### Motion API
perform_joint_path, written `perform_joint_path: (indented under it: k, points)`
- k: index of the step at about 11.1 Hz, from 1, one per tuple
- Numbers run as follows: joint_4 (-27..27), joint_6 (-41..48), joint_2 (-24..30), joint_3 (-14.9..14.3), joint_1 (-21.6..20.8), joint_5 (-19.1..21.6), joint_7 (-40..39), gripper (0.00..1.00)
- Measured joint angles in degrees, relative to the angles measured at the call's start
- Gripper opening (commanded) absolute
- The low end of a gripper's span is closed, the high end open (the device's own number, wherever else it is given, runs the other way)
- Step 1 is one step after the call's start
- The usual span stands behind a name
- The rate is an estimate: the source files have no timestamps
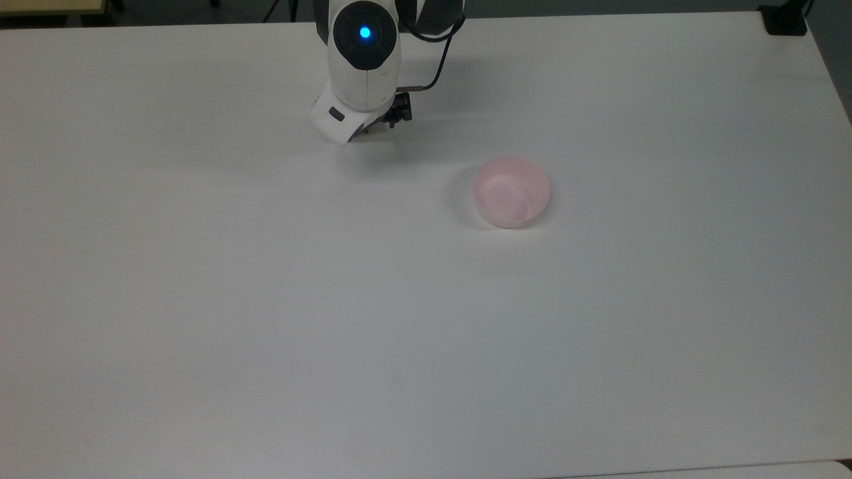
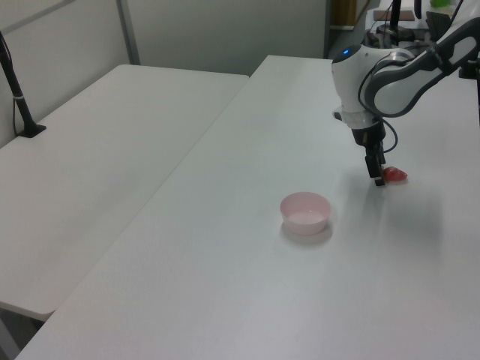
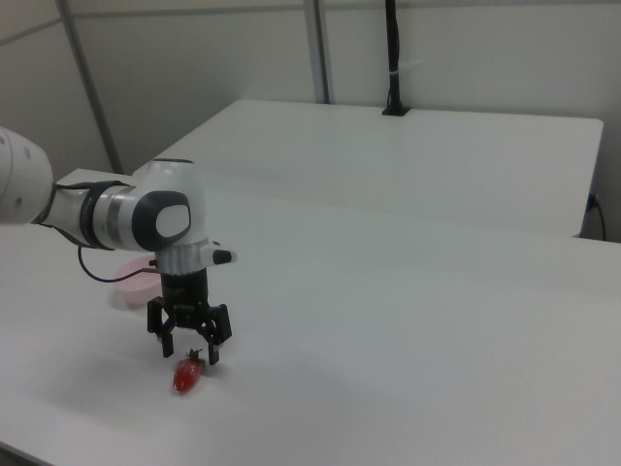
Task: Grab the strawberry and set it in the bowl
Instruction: 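Close the gripper on the red strawberry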
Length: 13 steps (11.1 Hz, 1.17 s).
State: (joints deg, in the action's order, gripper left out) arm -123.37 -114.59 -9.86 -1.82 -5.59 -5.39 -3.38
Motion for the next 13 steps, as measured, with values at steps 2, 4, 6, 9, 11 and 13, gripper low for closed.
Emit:
perform_joint_path:
  k: [2,4,6,9,11,13]
  points:
    - [-1.12,1.88,1.92,0.0,0.0,0.0,-2.79,1.0]
    - [-3.26,1.92,3.65,0.0,0.0,-0.01,-4.27,0.87]
    - [-4.14,1.91,3.56,-0.01,0.0,-0.02,-4.66,0.77]
    - [-4.54,1.45,2.19,-0.01,0.0,-0.33,-5.3,0.47]
    - [-4.39,1.45,2.28,-0.06,0.0,-0.63,-6.16,0.36]
    - [-4.29,1.45,2.64,-0.14,0.01,-0.75,-6.64,0.36]
